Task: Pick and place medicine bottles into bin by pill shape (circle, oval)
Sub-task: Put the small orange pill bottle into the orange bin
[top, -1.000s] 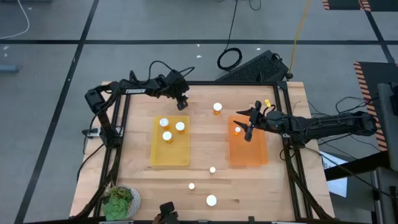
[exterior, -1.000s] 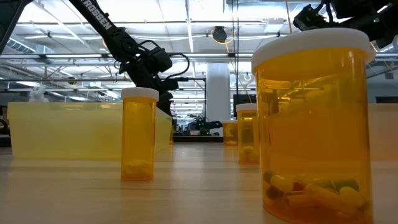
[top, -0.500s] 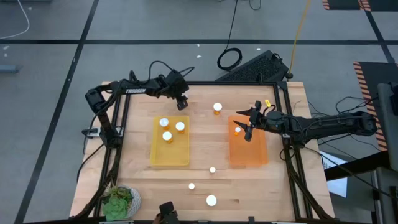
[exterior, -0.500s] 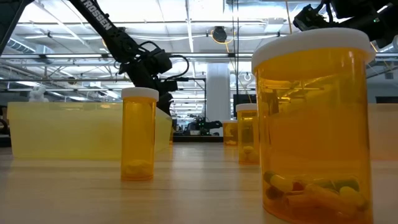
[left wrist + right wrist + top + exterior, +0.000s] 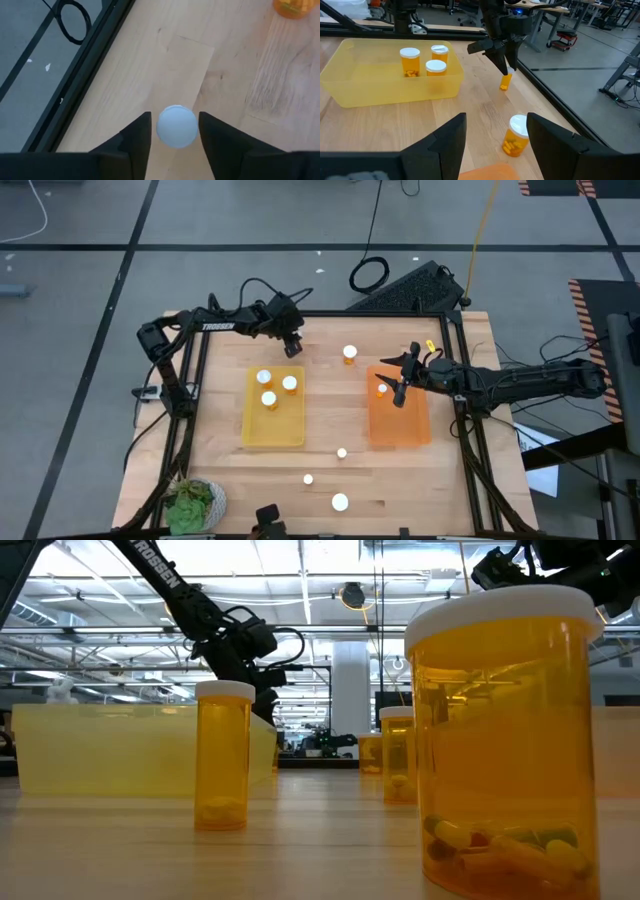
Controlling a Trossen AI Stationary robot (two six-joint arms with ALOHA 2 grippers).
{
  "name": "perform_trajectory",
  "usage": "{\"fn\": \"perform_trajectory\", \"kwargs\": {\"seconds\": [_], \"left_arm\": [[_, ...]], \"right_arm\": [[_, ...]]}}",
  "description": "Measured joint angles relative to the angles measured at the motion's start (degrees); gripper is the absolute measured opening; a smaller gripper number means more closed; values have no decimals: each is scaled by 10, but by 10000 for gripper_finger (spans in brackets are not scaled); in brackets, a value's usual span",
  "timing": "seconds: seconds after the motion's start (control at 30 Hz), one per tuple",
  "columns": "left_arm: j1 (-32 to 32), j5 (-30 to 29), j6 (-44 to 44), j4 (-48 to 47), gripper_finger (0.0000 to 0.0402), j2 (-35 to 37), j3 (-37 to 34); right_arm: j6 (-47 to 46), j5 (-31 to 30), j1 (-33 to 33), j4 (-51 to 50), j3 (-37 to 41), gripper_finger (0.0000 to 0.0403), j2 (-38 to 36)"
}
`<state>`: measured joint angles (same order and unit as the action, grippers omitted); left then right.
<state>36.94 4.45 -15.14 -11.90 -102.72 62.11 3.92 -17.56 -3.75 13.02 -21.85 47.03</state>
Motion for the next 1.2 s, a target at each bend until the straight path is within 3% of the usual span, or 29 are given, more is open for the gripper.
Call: {"fn": "perform_trajectory", "kwargs": {"seconds": [0.27, 0.67, 1.0, 1.2], "left_arm": [[0, 0, -1, 0, 128, 0, 0], [-3, 0, 3, -6, 133, 16, 0], [-32, 5, 24, -12, 133, 104, 0], [-82, 43, 35, -14, 134, 157, 0]], "right_arm": [[0, 0, 0, 0, 0, 203, 0], [-12, -2, 0, 26, 0, 203, 13], [-22, -3, 0, 224, -4, 203, 157], [-25, -3, 0, 224, -78, 203, 256]]}}
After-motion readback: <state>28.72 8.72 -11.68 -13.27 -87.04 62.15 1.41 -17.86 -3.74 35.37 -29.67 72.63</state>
